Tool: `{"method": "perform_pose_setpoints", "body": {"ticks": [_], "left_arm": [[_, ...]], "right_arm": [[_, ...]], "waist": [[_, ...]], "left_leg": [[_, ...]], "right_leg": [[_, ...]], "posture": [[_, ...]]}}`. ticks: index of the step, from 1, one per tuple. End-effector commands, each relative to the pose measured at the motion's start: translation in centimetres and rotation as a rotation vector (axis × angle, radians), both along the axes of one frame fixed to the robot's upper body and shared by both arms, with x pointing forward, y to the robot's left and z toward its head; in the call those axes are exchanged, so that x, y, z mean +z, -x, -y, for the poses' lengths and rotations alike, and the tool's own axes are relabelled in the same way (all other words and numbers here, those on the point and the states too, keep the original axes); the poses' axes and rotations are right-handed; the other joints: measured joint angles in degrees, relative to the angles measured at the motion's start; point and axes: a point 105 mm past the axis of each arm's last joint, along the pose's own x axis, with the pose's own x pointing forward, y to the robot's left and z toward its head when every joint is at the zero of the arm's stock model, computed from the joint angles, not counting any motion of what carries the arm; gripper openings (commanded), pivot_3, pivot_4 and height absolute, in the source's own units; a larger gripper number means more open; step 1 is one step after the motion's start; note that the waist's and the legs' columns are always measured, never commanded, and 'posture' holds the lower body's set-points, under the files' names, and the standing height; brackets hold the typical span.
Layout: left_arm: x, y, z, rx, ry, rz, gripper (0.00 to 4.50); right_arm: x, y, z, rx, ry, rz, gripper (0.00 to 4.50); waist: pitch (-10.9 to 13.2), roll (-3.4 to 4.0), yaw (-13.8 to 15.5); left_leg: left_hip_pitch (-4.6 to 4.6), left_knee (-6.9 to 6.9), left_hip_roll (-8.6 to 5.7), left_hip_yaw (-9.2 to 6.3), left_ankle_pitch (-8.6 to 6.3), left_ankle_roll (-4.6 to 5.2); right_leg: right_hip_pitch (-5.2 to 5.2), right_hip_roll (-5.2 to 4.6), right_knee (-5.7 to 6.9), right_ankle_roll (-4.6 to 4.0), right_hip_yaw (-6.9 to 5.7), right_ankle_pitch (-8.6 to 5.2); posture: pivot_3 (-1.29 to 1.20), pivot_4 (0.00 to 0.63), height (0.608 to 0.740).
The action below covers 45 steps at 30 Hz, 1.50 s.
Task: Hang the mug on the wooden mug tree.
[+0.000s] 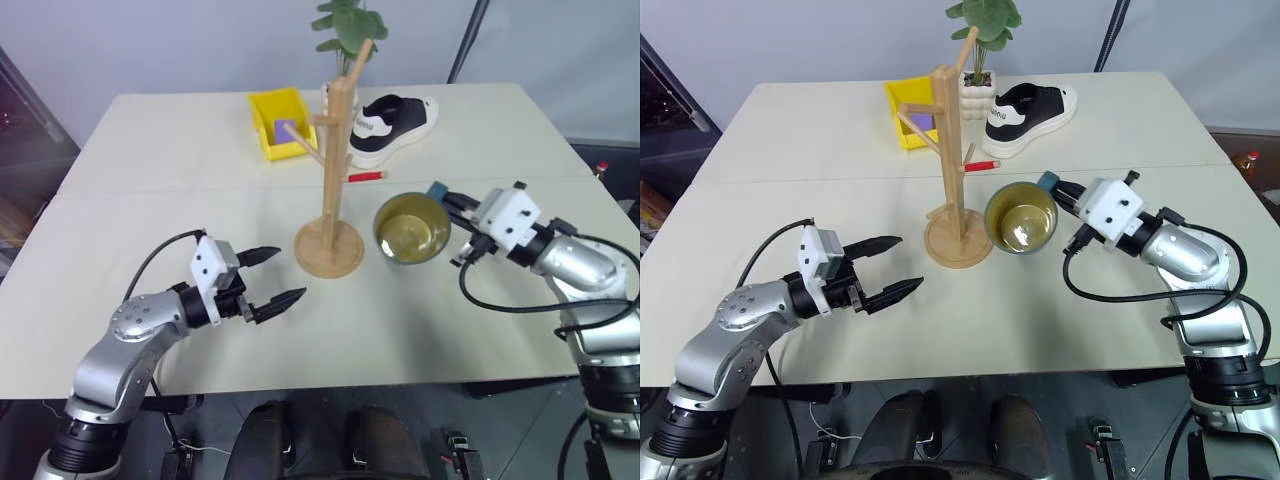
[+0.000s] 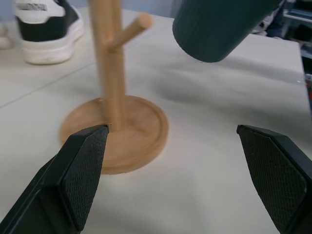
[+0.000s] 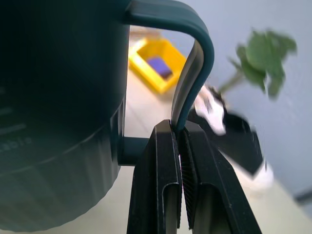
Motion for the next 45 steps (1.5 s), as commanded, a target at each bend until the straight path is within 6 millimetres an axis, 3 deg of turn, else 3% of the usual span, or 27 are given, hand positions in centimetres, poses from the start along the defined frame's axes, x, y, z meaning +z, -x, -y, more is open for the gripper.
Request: {"method": "perform_pose_setpoints", "body": {"ticks": [1,7,13,27,30,35,41,45], "left_arm": [[2.0,0.2,-0.3,-0.013,0.036,0.057,4.5],[4.3,0.5,-0.5,-0.026,0.094,0.079,4.5],[5.5,0.5,-0.4,-0.031,0.118,0.099,4.5],[5.7,0.6,-0.2,-0.021,0.139,0.104,4.5],[5.7,0.6,-0.2,-0.018,0.138,0.104,4.5],[5.6,0.6,-0.3,-0.014,0.14,0.102,4.5],[5.0,0.1,-1.4,0.046,0.17,0.079,4.5],[4.5,-0.2,-2.2,0.082,0.185,0.063,4.5]], "right_arm": [[1.9,0.4,-1.2,0.04,0.069,0.05,0.05],[3.7,-0.1,-2.9,0.07,0.111,0.069,0.05],[4.3,-0.7,-4.1,0.094,0.142,0.059,0.05],[2.6,-2.8,-4.1,0.057,0.203,0.014,0.05],[3.0,-2.9,-4.1,0.057,0.189,0.028,1.06],[3.9,-2.7,-3.6,0.045,0.189,0.072,3.59],[4.6,-1.2,-0.7,0.022,-0.011,0.003,3.59],[3.3,-0.4,0.9,-0.02,-0.087,-0.069,3.59]], "waist": [[0.01,-0.03,-0.05],[0.03,-0.05,-0.46],[0.05,-0.07,-0.38],[0.06,-0.1,-0.38],[0.06,-0.1,-0.39],[0.06,-0.1,-0.39],[0.08,-0.14,-0.15],[0.09,-0.15,-0.35]], "left_leg": [[-0.01,0.0,0.0,0.0,-0.01,0.01],[-0.01,0.0,0.02,0.0,-0.01,0.01],[-0.01,0.0,0.01,0.01,-0.01,0.02],[-0.01,0.02,0.01,0.02,0.0,0.02],[0.0,0.03,0.01,0.02,0.0,0.02],[0.0,0.03,0.01,0.02,0.0,0.02],[0.0,0.03,0.0,0.01,-0.01,0.03],[-0.01,0.02,0.01,0.0,-0.01,0.04]], "right_leg": [[0.0,-0.01,-0.02,0.0,0.0,0.0],[-0.03,-0.01,0.0,-0.03,0.0,0.01],[-0.03,-0.01,-0.01,-0.04,0.0,0.02],[-0.02,-0.01,0.0,-0.04,0.0,0.02],[-0.01,-0.01,0.0,-0.04,-0.01,0.02],[-0.01,-0.01,0.01,-0.04,-0.01,0.02],[0.01,-0.01,0.0,-0.04,-0.01,0.02],[0.02,-0.01,0.0,-0.04,-0.01,0.02]], "posture": [[0.0,0.15,0.74],[0.0,0.15,0.74],[0.0,0.15,0.74],[0.0,0.15,0.74],[0.0,0.15,0.74],[0.0,0.15,0.74],[0.0,0.15,0.74],[0.0,0.15,0.74]]}}
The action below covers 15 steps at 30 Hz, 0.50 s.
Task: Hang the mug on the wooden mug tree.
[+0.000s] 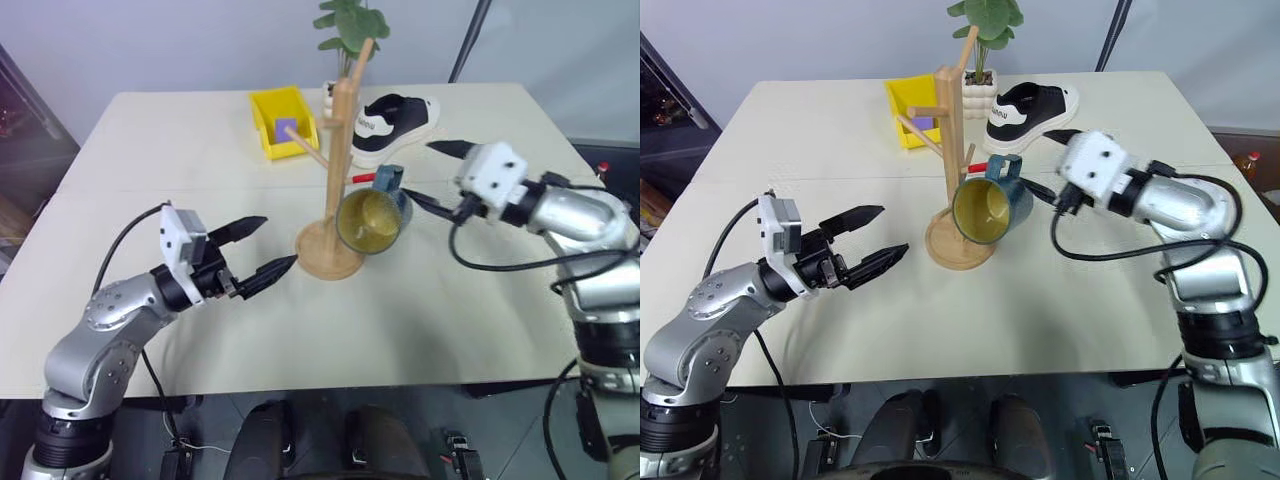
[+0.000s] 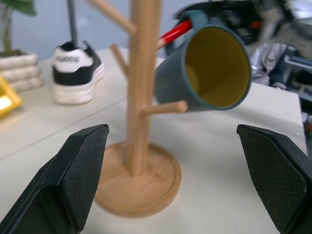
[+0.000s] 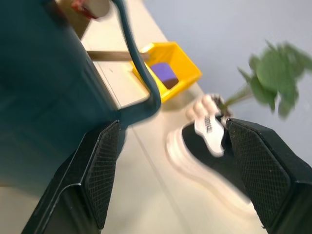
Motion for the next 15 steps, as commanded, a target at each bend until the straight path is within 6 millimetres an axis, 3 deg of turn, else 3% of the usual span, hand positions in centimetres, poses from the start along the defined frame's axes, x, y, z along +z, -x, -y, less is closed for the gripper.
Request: {"method": "perform_pose_setpoints", "body": {"ticks": [1,7,15], "left_arm": [[0.9,0.1,-0.6,0.018,0.021,0.045,4.5],[0.9,-0.2,-0.6,0.019,0.023,0.046,4.5],[0.8,-0.1,-0.7,0.026,0.02,0.043,4.5]], "right_arm": [[1.0,0.9,0.6,-0.019,-0.039,0.027,3.59],[1.2,1.0,-0.7,-0.009,-0.069,0.028,3.59],[2.4,0.5,-0.6,-0.029,-0.056,0.076,3.59]], "waist": [[0.0,0.0,-0.2],[0.0,0.0,-0.21],[0.03,-0.04,-0.06]], "left_leg": [[0.02,0.0,0.0,0.0,0.0,0.0],[0.05,-0.01,0.02,0.01,0.01,-0.02],[0.01,0.0,0.0,0.01,0.01,-0.01]], "right_leg": [[0.0,0.0,0.01,0.0,0.0,0.0],[-0.02,0.01,0.03,-0.03,0.01,0.02],[-0.03,0.01,0.01,-0.03,0.01,0.02]], "posture": [[0.0,0.15,0.74],[0.0,0.15,0.74],[0.0,0.15,0.74]]}}
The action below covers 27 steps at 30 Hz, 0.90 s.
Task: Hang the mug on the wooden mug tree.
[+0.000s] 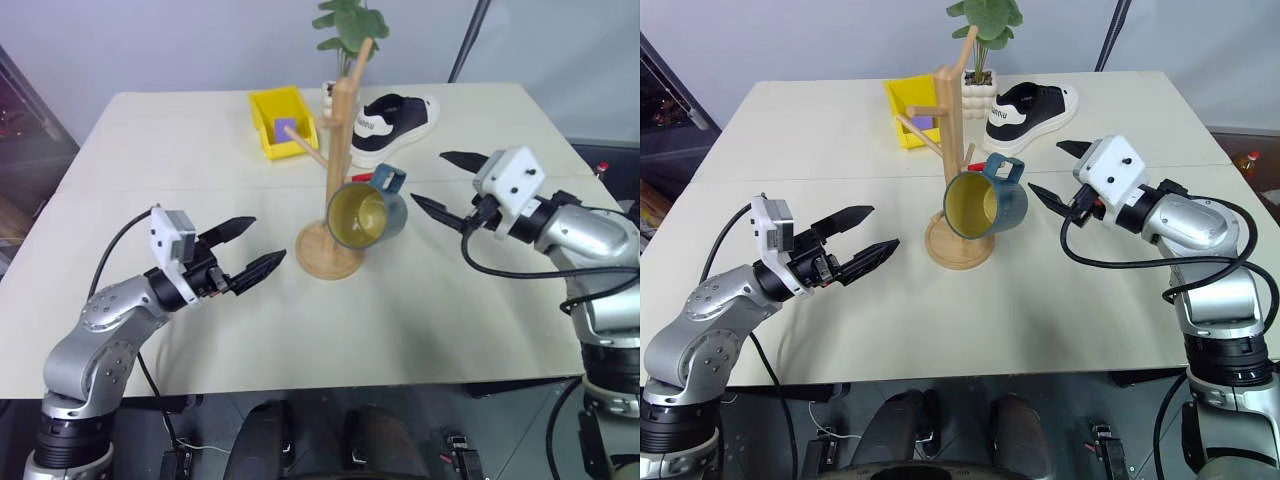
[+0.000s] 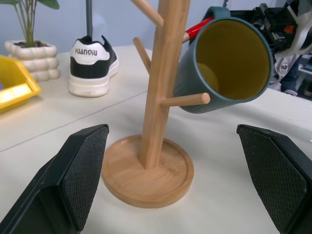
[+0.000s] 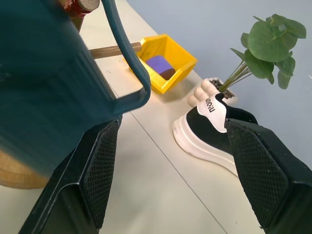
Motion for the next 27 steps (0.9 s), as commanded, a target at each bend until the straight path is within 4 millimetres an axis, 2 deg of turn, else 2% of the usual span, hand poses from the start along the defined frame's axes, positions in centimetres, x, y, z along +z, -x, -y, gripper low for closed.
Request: {"method": "perform_pose_setpoints", "body": {"ticks": [1,5,20,27], "left_arm": [[1.0,0.3,-0.2,0.004,0.004,0.051,4.5],[1.0,0.2,0.0,0.001,0.006,0.051,4.5],[0.9,0.3,0.2,0.005,0.008,0.054,4.5],[0.8,0.3,0.4,0.003,0.011,0.053,4.5]], "right_arm": [[2.3,0.2,-0.4,0.013,0.005,0.091,3.59],[2.9,0.2,-2.0,0.08,0.05,0.111,3.59],[3.5,-1.3,-5.1,0.149,0.148,0.159,3.59],[3.6,-2.0,-5.6,0.141,0.165,0.176,3.59]], "waist": [[0.0,0.0,-0.11],[0.0,0.0,-0.2],[0.01,-0.02,-0.26],[0.02,-0.03,-0.12]], "left_leg": [[0.0,0.0,0.0,0.0,0.0,0.0],[0.01,-0.02,0.01,0.0,0.0,0.0],[0.0,-0.02,0.02,0.0,0.01,-0.01],[-0.01,0.0,0.01,0.0,0.0,-0.01]], "right_leg": [[0.0,0.0,0.0,0.0,0.0,0.0],[-0.03,0.01,0.02,0.0,0.0,0.0],[-0.05,0.0,0.02,-0.01,0.0,0.0],[-0.03,0.0,0.02,-0.01,0.0,0.0]], "posture": [[0.0,0.15,0.74],[0.0,0.15,0.74],[0.0,0.15,0.74],[0.0,0.15,0.74]]}}
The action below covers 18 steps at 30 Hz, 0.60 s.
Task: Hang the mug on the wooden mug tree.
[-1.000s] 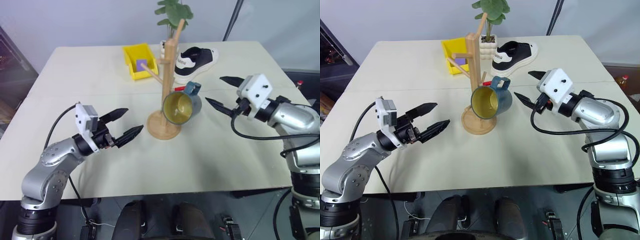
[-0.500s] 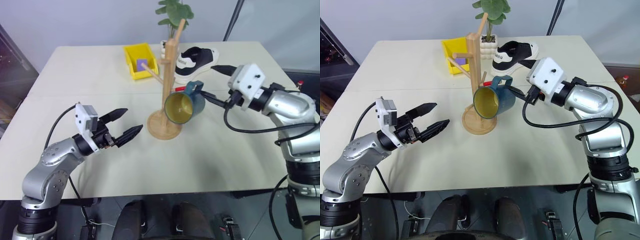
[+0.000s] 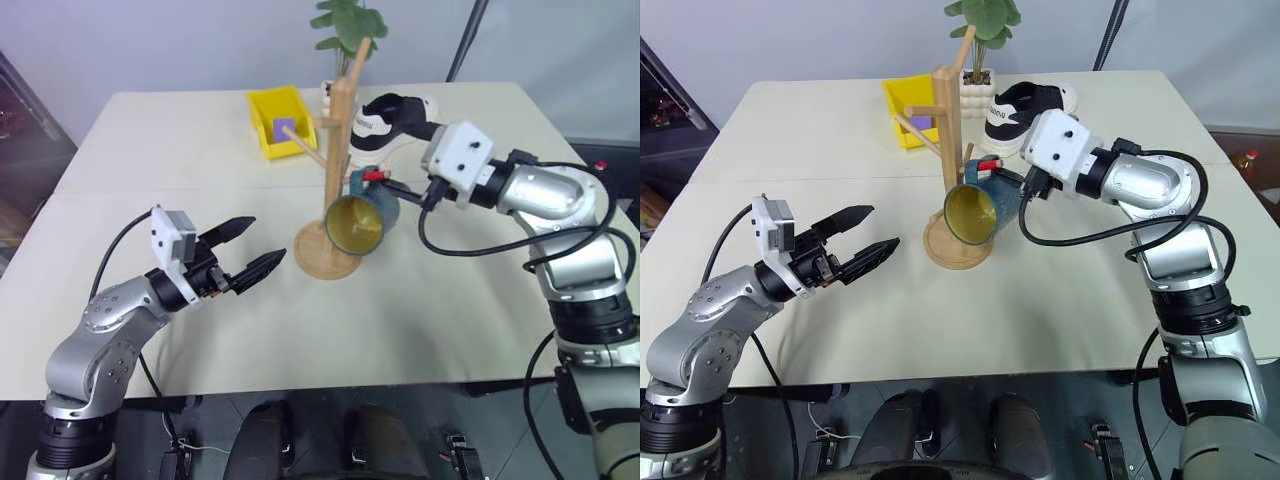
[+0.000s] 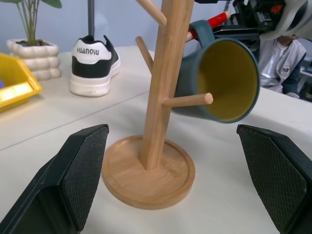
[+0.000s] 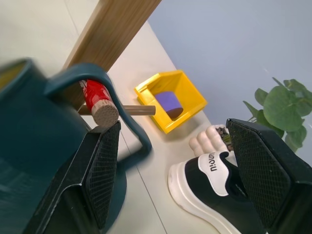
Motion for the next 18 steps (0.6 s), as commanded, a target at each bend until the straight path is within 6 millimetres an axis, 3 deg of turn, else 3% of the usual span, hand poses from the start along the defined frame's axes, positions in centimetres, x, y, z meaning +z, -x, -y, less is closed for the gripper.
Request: {"method": "perform_pose_setpoints", "body": {"ticks": [1,8,14,18], "left_arm": [[1.0,0.4,0.4,-0.009,-0.001,0.059,4.5],[0.8,0.3,-0.1,0.019,-0.009,0.061,4.5],[-0.6,-1.0,-2.7,0.195,-0.038,0.027,4.5],[-2.3,-2.0,-5.2,0.346,-0.055,-0.004,4.5]], "right_arm": [[1.6,0.1,-0.3,0.007,0.0,0.072,3.59],[1.7,0.4,0.5,-0.008,-0.001,0.075,3.59],[1.0,0.8,5.0,-0.106,-0.175,-0.008,3.59],[-1.4,1.2,7.8,-0.16,-0.386,-0.108,3.59]], "waist": [[0.0,0.0,-0.01],[0.0,0.0,-0.02],[0.01,-0.02,0.21],[0.01,-0.02,-0.01]], "left_leg": [[0.0,0.0,0.0,0.0,0.0,0.0],[0.0,0.0,0.0,0.0,0.0,0.0],[0.0,-0.01,0.0,-0.01,-0.01,0.01],[0.02,-0.02,0.01,-0.01,-0.01,0.02]], "right_leg": [[0.0,0.0,0.0,0.0,0.0,0.0],[0.0,0.0,0.0,0.0,0.0,0.0],[0.03,-0.01,-0.03,0.0,0.0,0.0],[0.05,-0.01,-0.03,0.0,0.0,0.0]], "posture": [[0.0,0.15,0.74],[0.0,0.15,0.74],[0.0,0.15,0.74],[0.0,0.15,0.74]]}}
